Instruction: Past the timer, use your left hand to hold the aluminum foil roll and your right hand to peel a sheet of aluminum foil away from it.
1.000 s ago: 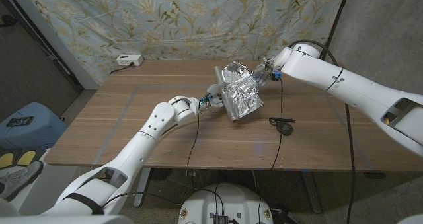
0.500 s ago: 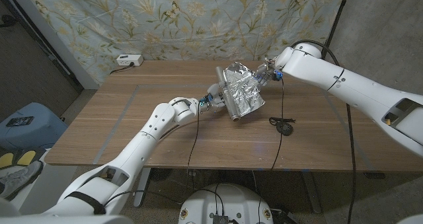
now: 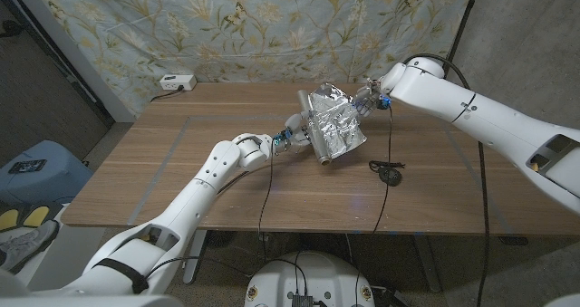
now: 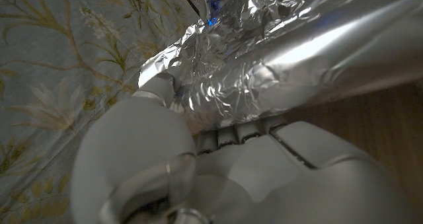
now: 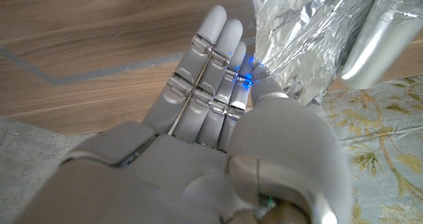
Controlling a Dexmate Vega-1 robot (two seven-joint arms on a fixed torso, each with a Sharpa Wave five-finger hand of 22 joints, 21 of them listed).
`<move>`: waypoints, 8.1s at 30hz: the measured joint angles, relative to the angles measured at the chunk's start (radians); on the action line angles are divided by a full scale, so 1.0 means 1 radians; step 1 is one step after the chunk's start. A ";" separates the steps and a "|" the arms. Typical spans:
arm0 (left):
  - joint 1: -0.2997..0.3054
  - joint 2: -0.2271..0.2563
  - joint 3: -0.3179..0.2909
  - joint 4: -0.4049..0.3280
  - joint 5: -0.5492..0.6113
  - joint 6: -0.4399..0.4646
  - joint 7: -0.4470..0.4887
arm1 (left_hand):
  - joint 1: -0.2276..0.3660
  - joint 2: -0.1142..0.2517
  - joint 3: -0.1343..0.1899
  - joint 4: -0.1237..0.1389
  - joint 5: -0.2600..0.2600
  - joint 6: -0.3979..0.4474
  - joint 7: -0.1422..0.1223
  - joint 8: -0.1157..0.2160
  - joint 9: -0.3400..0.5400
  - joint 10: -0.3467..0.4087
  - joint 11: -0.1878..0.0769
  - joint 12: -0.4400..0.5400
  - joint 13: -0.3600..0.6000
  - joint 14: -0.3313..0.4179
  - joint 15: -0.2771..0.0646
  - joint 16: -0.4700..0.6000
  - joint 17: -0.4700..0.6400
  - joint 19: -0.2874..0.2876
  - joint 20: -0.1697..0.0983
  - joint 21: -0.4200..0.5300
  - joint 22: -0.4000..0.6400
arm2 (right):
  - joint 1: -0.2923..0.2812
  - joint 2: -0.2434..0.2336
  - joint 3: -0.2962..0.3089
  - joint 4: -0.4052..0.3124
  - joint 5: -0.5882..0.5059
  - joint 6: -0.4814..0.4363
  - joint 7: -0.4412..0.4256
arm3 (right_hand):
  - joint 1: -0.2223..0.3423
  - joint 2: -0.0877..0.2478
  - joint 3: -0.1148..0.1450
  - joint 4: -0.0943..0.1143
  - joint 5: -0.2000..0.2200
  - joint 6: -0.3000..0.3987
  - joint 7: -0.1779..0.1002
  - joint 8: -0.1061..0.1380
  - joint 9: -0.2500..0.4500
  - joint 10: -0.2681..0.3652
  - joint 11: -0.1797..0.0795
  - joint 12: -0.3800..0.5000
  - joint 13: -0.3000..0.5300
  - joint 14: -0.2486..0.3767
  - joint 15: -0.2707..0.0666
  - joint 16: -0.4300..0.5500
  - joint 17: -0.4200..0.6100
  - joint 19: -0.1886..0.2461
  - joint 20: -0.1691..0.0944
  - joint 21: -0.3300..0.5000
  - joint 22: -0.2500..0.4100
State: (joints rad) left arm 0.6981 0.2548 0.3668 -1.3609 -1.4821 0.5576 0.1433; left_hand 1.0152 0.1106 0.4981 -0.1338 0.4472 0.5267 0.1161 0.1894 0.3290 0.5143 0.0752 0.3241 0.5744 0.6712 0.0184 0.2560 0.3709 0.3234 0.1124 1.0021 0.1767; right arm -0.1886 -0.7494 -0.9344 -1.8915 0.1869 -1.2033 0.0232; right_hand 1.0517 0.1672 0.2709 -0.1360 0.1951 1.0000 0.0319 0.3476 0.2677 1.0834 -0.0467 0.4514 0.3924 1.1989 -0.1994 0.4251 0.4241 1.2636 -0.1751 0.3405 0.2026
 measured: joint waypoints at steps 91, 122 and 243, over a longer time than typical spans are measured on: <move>-0.004 -0.041 -0.017 0.051 0.057 0.023 -0.085 | -0.036 0.016 0.050 -0.030 -0.022 0.083 -0.007 0.023 -0.075 0.116 -0.045 -0.005 -0.020 0.059 -0.041 0.039 -0.021 0.036 -0.021 -0.011 0.000 | 0.045 -0.097 0.133 0.080 0.287 0.184 0.367 | -0.425 -0.243 -0.321 0.154 0.208 -0.626 0.118 -0.163 -0.068 -0.606 0.265 -0.267 -0.091 -0.609 0.401 -0.233 -0.160 -0.429 0.336 -0.152 -0.026; -0.019 -0.052 0.003 0.045 0.059 0.024 -0.070 | -0.034 0.014 0.061 -0.041 -0.022 0.088 -0.006 0.018 -0.085 0.120 -0.049 -0.005 -0.015 0.065 -0.047 0.047 -0.011 0.041 -0.027 -0.011 0.000 | 0.051 -0.044 0.098 0.152 0.259 0.213 0.400 | -0.327 -0.187 -0.331 0.126 0.264 -0.662 0.114 -0.142 -0.060 -0.581 0.263 -0.226 -0.078 -0.570 0.326 -0.189 -0.149 -0.417 0.276 -0.136 -0.026; -0.052 -0.065 -0.005 0.154 0.046 0.113 -0.198 | -0.050 0.010 0.060 -0.021 -0.046 0.007 0.003 -0.002 -0.111 0.039 -0.011 -0.059 -0.015 -0.005 -0.006 0.019 -0.030 0.025 -0.003 -0.038 0.000 | -0.023 -0.083 0.116 0.019 0.122 0.060 0.088 | 0.327 -0.034 -0.090 -0.018 -0.004 -0.112 0.024 -0.045 0.014 -0.079 -0.036 0.124 0.087 -0.040 -0.021 -0.003 0.102 -0.145 0.016 0.108 0.037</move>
State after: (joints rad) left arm 0.6460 0.1897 0.3616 -1.2069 -1.4356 0.6704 -0.0552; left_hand 0.9649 0.1210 0.5583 -0.1553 0.4014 0.5337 0.1195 0.1874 0.2182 0.5532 0.0644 0.2650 0.5594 0.6657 0.0125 0.2747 0.3406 0.3482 0.1091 0.9644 0.1771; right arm -0.2115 -0.8328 -0.8186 -1.8721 0.3089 -1.1435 0.1113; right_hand 1.3782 0.1334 0.1809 -0.1537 0.1913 0.8879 0.0557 0.3030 0.2813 1.0047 -0.0823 0.5752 0.4798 1.1585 -0.2199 0.4220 0.5264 1.1188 -0.1587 0.4481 0.2397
